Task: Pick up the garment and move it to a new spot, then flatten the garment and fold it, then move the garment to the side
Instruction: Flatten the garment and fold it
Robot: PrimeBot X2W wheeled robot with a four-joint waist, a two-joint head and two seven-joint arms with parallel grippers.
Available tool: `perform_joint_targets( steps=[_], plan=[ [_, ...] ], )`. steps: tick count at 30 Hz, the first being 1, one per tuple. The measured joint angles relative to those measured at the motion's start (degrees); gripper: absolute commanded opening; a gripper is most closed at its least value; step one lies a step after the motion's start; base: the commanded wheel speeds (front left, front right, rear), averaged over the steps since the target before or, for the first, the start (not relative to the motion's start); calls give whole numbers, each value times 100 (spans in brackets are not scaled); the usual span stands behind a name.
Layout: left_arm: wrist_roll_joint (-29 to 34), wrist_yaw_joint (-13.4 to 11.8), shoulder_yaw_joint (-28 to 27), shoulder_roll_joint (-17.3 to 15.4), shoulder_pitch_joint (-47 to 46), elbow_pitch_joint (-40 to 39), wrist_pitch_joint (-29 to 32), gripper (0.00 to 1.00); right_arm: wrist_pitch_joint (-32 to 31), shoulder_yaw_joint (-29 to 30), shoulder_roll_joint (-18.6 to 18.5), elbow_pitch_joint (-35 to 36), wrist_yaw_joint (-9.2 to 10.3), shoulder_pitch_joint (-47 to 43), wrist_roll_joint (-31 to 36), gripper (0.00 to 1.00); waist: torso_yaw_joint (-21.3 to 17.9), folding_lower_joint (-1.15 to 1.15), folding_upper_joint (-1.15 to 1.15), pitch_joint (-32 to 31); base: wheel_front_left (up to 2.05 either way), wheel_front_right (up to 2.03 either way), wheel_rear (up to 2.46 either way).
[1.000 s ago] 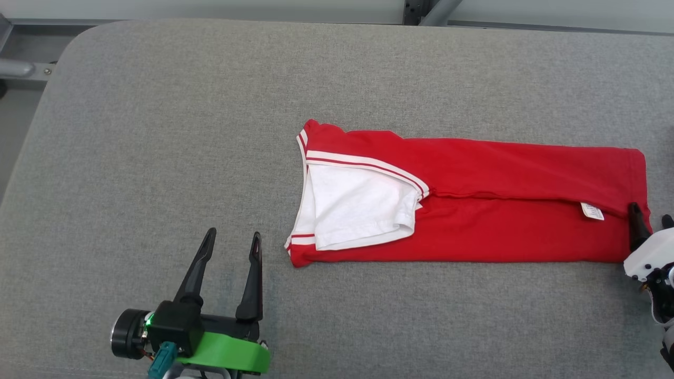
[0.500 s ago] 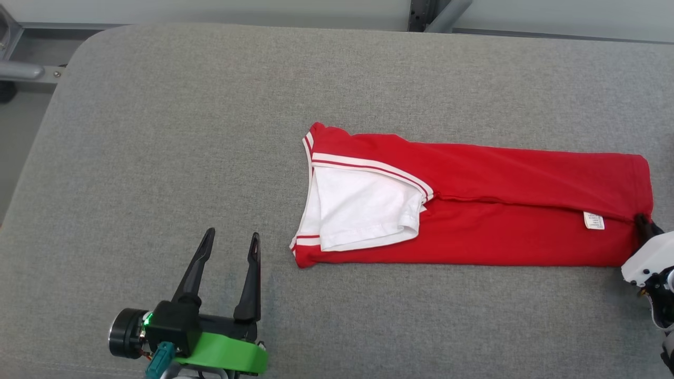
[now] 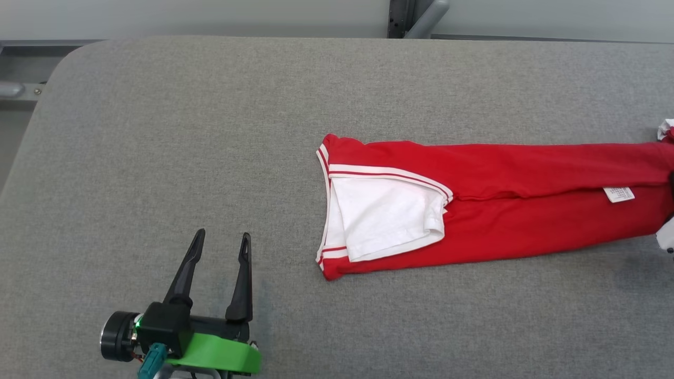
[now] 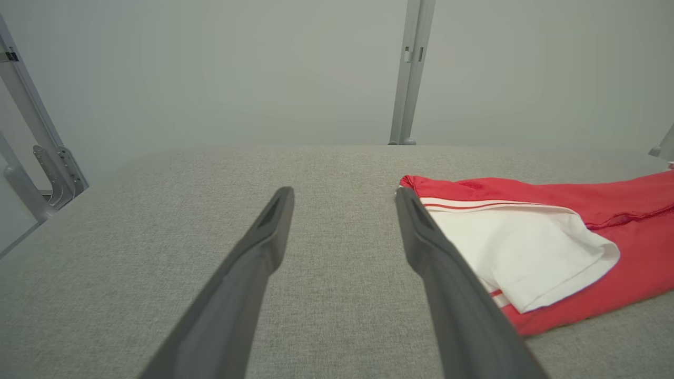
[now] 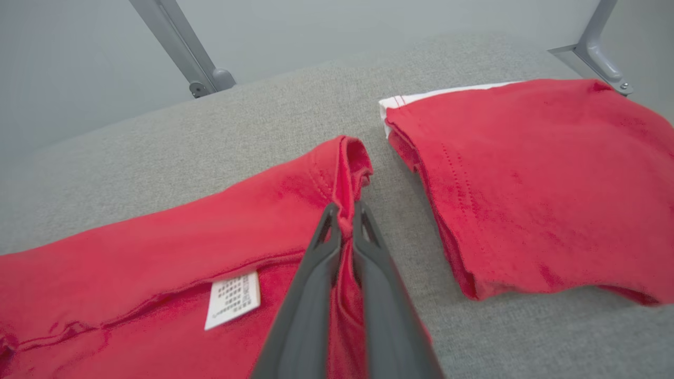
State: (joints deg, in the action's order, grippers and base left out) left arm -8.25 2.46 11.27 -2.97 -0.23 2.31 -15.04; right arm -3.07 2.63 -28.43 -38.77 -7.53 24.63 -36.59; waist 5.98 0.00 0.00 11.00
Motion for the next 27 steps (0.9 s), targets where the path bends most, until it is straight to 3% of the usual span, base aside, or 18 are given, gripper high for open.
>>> perform_joint_targets(
  steps=[15,27],
  plan=[
    [14,10,65,2,25,97,0,100,-1269,-502,910,2605,4,-53,-252,0,-86,0,0,-93,0,0,0],
    [-267,-41,437,3,-189,151,0,100,-1642,-1117,1750,2884,4,225,-147,0,434,0,0,-3,0,0,0]
  ],
)
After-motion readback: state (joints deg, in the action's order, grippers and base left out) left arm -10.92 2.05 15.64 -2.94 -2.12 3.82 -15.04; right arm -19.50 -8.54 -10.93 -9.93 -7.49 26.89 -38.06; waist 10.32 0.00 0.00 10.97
